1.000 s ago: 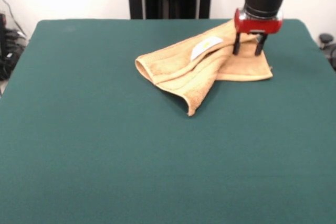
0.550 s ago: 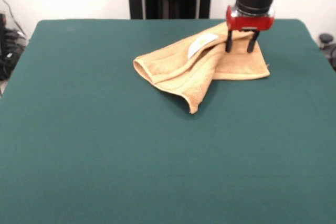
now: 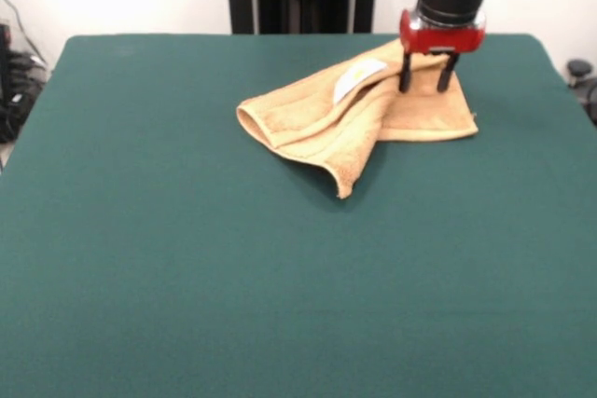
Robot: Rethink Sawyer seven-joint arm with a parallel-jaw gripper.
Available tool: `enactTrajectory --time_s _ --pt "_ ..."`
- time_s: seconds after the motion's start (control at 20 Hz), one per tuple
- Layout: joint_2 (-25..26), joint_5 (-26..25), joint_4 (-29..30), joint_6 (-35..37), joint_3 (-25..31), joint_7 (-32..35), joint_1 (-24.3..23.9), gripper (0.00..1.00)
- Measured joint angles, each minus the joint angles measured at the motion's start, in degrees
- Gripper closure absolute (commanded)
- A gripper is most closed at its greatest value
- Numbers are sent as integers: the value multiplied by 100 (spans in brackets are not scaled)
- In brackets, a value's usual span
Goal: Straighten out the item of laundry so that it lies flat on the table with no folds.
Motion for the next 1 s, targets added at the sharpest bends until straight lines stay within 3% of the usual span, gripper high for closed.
enactTrajectory --time_s 0.6,1.0 --pt "85 -146 -47 21 100 0 -163 0" --pt "-290 -250 115 327 247 0 -406 0"
